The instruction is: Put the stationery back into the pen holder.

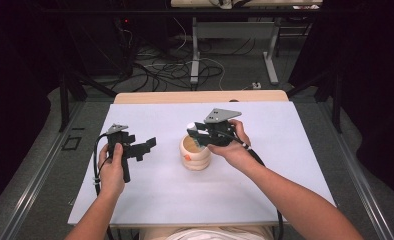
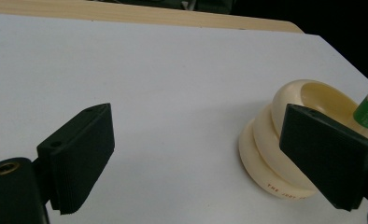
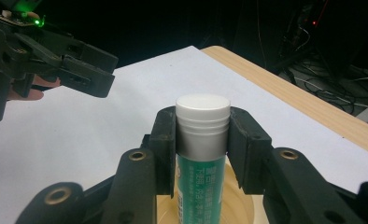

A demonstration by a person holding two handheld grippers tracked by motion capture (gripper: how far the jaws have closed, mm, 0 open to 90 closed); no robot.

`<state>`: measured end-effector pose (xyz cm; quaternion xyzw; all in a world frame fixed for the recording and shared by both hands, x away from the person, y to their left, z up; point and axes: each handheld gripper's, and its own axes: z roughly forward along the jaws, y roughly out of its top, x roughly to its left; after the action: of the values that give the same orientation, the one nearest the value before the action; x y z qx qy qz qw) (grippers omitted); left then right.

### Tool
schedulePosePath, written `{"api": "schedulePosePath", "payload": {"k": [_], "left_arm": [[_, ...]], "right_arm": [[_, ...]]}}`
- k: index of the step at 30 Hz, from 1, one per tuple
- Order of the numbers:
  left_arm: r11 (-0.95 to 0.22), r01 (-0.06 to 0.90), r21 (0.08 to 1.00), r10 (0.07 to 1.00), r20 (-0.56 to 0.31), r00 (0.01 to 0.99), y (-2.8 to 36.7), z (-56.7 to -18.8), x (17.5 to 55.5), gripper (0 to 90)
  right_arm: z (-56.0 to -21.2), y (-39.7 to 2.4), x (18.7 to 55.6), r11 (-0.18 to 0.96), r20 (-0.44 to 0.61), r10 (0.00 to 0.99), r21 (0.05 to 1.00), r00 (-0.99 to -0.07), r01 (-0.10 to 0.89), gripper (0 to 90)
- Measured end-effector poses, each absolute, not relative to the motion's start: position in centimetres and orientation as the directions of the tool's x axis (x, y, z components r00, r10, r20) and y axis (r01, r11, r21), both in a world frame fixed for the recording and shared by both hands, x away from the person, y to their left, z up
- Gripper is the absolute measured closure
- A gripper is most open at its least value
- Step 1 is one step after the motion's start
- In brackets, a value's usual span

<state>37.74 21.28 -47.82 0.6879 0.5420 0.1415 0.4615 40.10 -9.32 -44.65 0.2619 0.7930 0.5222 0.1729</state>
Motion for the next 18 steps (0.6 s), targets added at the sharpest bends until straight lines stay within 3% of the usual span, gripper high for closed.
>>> {"api": "schedulePosePath", "payload": {"k": [18], "left_arm": [[0.016,0.61,0.792,0.876,-0.305,0.373,21.2,-47.9,37.8,10.2]], "right_arm": [[-47.6,-7.7,40.6,0.371,-0.003,0.587,0.889,-0.809,0.267,64.9]]}}
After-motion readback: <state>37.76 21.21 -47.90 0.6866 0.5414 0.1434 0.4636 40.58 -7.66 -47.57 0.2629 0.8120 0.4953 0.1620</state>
